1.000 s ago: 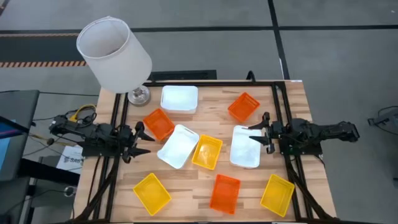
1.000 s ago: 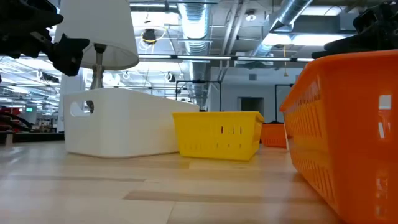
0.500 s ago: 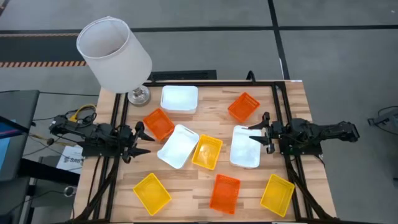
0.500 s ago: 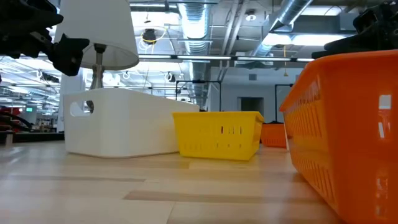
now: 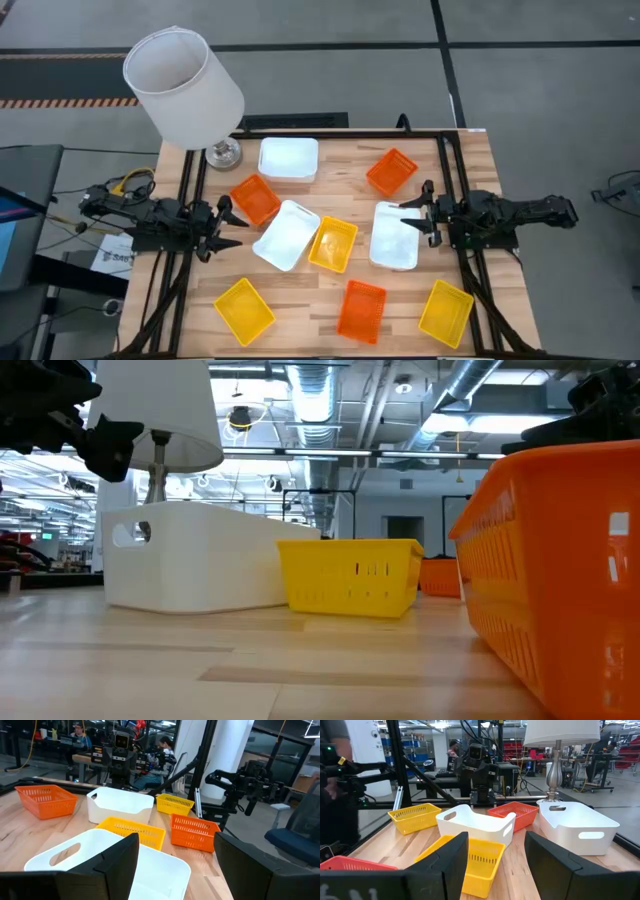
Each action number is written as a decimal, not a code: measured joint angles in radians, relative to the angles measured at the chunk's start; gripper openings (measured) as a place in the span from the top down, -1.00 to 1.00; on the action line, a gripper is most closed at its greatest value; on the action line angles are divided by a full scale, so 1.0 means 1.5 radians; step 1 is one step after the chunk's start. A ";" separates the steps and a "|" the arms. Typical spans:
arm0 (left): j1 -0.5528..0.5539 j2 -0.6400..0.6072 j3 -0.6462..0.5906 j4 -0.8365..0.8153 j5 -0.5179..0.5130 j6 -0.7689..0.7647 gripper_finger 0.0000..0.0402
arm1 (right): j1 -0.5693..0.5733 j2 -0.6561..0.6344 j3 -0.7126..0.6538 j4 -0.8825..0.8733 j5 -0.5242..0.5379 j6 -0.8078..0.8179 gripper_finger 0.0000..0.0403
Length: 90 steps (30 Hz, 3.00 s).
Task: Stack baskets by color
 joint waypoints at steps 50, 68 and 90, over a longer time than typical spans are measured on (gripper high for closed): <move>0.000 0.000 0.000 0.041 -0.335 -0.406 -0.23 | 0.000 0.000 0.002 0.016 0.020 0.227 -0.09; 0.000 0.001 0.000 0.180 -0.357 -0.586 -0.23 | -0.018 0.003 0.006 0.051 0.113 0.652 -0.09; 0.000 0.075 0.153 0.296 -0.306 -0.498 -0.23 | 0.016 0.070 0.249 -0.033 0.141 0.567 -0.07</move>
